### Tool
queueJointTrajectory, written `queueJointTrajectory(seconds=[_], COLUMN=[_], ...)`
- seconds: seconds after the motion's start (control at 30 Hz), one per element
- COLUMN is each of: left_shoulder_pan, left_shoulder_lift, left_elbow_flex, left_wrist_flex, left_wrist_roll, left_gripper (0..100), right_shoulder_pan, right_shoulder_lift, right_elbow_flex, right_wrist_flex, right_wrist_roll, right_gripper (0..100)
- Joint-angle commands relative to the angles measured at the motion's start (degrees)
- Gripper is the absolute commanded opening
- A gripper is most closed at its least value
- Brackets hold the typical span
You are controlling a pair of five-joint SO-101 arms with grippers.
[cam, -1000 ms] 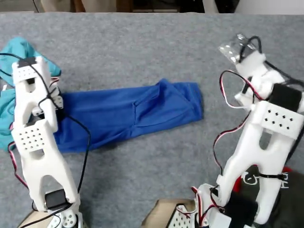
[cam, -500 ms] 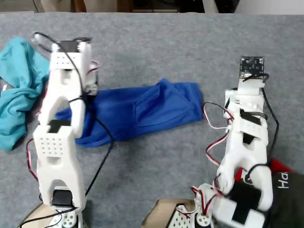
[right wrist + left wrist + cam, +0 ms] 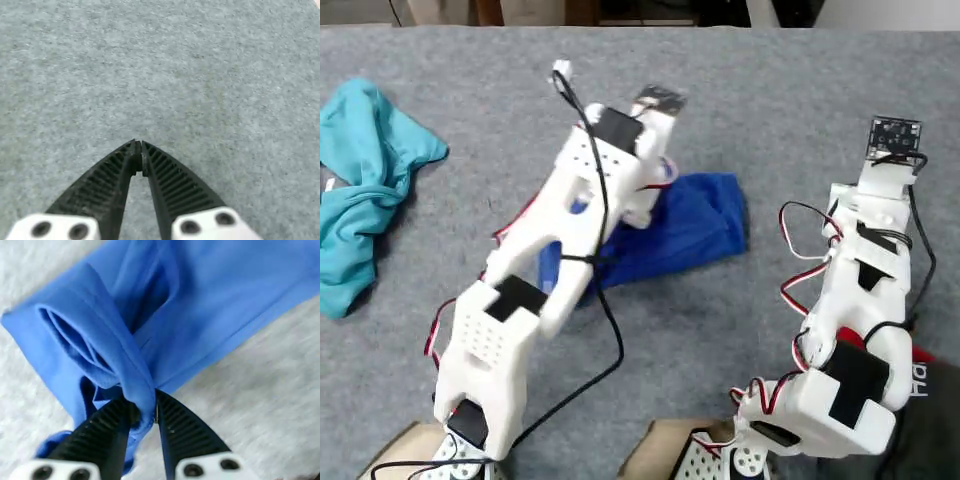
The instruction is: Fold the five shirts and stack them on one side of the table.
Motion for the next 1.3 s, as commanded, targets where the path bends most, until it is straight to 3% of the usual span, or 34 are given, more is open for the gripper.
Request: queueJointTrajectory(seconds=[0.0,0.3,0.5,0.9,1.27], left_shoulder_pan=[3.3,4.5,7.8,14.1,15.3], left_shoulder_lift=[-3.4,2.6,6.6,17.0,25.1], left_elbow_flex=[-5.2,-6.0,-7.4,-21.5,-32.2], left_wrist_flex=[-5.2,-21.9,-23.6,-23.6,-23.5], left_wrist_roll=[3.7,13.6,18.0,18.1,18.1], left_gripper=[2,2,2,2,2], right_shoulder_pan=[1.1,1.0,0.7,0.7,1.0], right_shoulder_lift=[0.1,0.1,0.1,0.1,0.1], right_elbow_flex=[-2.9,-2.9,-2.9,-2.7,-2.7], right_wrist_flex=[-1.1,-1.1,-1.1,-1.1,-1.1], right_wrist_roll=[-0.5,-0.5,-0.5,-0.5,-0.5], right_gripper=[0.5,0.5,0.5,0.5,0.5])
